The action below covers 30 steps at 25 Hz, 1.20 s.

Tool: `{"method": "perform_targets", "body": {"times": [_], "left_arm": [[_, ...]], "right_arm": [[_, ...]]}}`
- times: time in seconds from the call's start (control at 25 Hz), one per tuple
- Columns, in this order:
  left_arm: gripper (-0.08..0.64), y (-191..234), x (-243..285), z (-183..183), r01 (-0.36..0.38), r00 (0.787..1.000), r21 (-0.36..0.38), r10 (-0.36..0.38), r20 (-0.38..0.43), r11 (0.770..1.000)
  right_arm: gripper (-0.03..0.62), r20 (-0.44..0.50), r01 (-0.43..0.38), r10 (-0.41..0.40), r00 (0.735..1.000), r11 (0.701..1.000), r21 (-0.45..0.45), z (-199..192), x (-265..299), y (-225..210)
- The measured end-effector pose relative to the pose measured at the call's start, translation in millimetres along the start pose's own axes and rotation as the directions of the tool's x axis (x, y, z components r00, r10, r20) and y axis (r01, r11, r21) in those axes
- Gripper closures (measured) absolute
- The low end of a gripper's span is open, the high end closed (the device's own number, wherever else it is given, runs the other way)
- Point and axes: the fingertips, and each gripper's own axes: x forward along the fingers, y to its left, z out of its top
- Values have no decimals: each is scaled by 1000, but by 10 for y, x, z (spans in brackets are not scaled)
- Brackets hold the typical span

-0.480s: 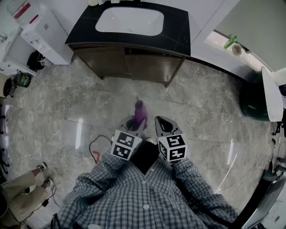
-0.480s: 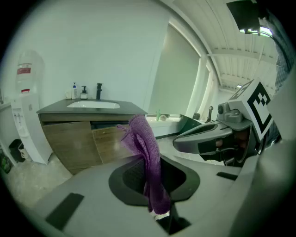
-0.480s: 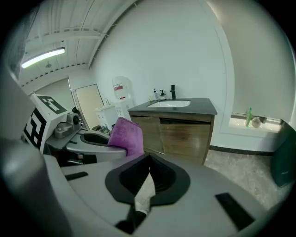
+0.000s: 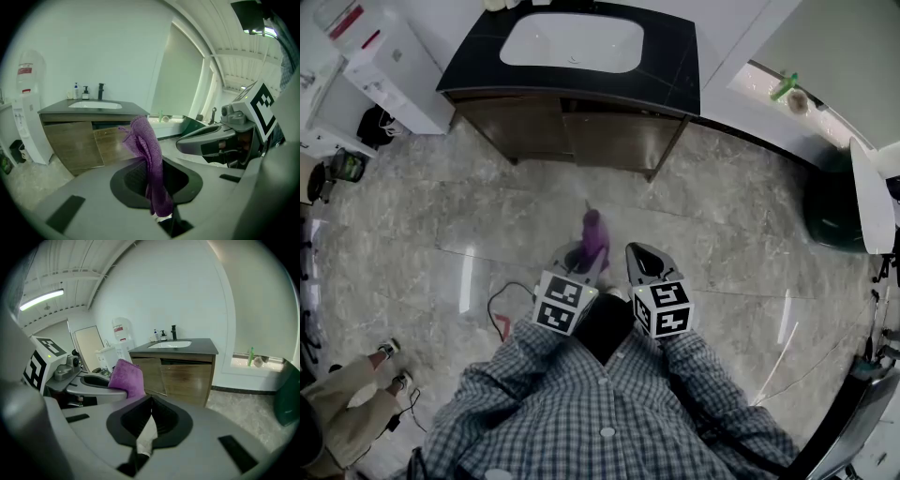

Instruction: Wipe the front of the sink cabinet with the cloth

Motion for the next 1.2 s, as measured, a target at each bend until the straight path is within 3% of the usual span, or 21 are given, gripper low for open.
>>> {"method": "perform_targets", "body": {"times": [0.84, 1.2], "left_arm": [[506, -227, 152, -190, -96, 995, -48, 94, -32, 994], [506, -132, 198, -195, -127, 992, -98, 124, -29, 987]], "right_arm": [[574, -7, 12, -11, 1000, 997, 72, -407, -238, -436], [574, -29, 40, -37, 999, 993, 111, -581, -243, -580]]}}
